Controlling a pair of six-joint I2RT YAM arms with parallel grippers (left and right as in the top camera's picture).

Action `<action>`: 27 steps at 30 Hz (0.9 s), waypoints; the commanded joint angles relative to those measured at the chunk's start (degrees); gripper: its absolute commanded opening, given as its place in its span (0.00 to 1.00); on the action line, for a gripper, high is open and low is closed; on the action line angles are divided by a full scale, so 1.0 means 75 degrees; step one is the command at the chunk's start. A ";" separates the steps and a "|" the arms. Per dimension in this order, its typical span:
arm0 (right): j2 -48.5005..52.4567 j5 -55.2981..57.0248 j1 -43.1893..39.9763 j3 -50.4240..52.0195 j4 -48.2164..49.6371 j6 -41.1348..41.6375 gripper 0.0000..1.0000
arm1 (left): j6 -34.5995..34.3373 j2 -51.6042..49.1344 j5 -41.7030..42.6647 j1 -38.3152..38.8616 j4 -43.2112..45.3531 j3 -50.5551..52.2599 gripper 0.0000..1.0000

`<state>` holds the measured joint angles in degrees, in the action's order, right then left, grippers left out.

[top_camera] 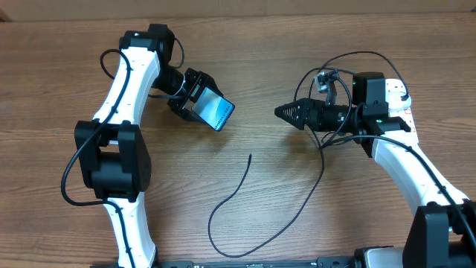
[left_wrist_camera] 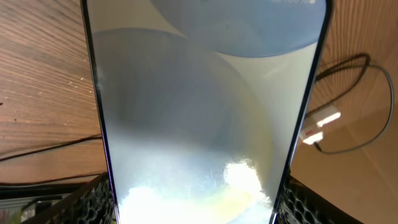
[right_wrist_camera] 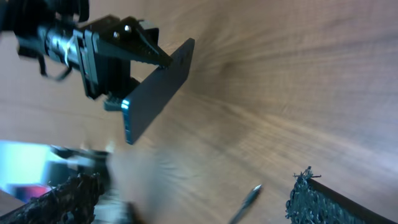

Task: Plug charger to phone and switch on socket
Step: 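Move the right gripper to the phone's edge near the left gripper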

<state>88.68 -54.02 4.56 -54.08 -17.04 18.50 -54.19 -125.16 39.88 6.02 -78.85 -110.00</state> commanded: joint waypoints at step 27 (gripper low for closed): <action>0.0017 0.1201 0.1084 -0.0169 -0.0312 0.2337 1.00 | -0.3229 -0.0064 -0.1166 0.1559 0.0408 -0.0227 0.04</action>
<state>88.68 -46.06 12.53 -54.11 -19.92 36.01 -75.00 -125.16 30.94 16.64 -75.61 -110.00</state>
